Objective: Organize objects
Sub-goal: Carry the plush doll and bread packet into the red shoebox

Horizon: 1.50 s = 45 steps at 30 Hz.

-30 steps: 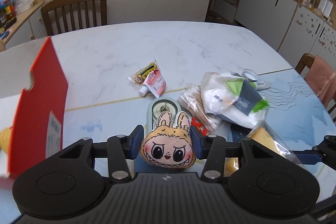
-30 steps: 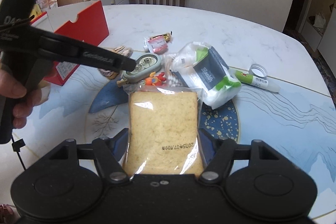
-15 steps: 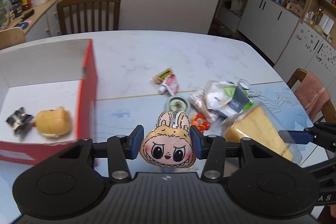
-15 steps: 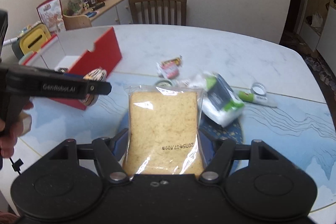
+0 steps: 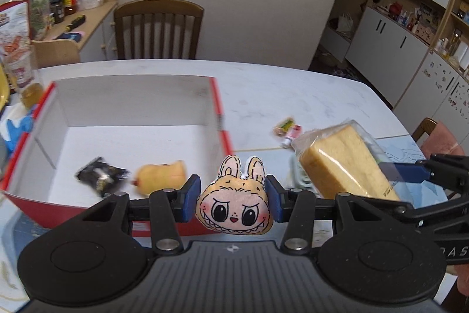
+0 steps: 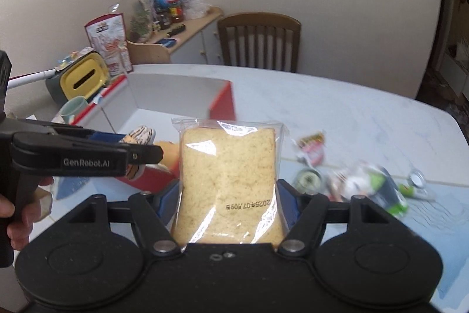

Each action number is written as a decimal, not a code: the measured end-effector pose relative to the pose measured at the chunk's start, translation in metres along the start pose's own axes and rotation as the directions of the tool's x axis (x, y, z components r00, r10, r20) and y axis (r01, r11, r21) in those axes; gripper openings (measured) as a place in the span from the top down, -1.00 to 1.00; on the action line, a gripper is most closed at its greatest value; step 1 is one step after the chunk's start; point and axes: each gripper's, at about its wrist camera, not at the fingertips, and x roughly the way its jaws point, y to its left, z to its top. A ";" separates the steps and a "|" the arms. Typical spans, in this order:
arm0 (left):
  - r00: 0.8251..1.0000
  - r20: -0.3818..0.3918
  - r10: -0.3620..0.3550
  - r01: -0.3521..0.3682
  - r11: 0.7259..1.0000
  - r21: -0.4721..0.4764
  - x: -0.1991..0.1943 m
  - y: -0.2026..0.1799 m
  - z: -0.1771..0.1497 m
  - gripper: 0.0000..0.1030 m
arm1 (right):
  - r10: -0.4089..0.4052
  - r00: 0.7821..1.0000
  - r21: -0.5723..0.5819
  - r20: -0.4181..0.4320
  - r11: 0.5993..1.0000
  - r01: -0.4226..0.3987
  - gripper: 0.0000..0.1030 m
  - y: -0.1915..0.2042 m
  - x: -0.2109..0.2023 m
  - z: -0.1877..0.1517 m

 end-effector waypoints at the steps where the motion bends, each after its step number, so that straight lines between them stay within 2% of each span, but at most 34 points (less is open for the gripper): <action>1: 1.000 0.003 0.002 -0.002 1.000 -0.004 -0.002 0.009 0.001 0.09 | 0.004 1.000 -0.006 0.000 1.000 -0.004 -0.33 0.008 0.003 0.004; 10: 0.998 0.023 0.053 -0.052 0.998 -0.030 -0.015 0.084 0.010 0.09 | 0.004 1.000 -0.073 -0.020 0.997 -0.005 -0.33 0.066 0.038 0.036; 21: 0.994 0.028 0.102 -0.100 0.993 -0.058 0.001 0.145 0.048 0.09 | -0.002 0.999 -0.095 -0.050 0.995 -0.003 -0.33 0.094 0.078 0.072; 25: 0.990 0.013 0.139 -0.139 0.990 -0.036 0.020 0.157 0.060 0.09 | -0.015 0.996 -0.094 -0.085 0.996 0.007 -0.33 0.103 0.103 0.083; 29: 0.990 -0.018 0.141 -0.142 0.989 -0.031 0.042 0.162 0.066 0.09 | -0.045 0.995 -0.116 -0.095 0.993 0.034 -0.33 0.111 0.126 0.090; 35: 0.985 -0.042 0.167 -0.165 0.986 0.037 0.072 0.161 0.075 0.09 | -0.073 0.988 -0.149 -0.135 0.987 0.052 -0.33 0.123 0.154 0.091; 45: 0.971 -0.181 0.158 -0.145 0.986 0.082 0.125 0.170 0.080 0.09 | -0.103 0.972 -0.235 -0.212 0.971 0.052 -0.33 0.133 0.198 0.083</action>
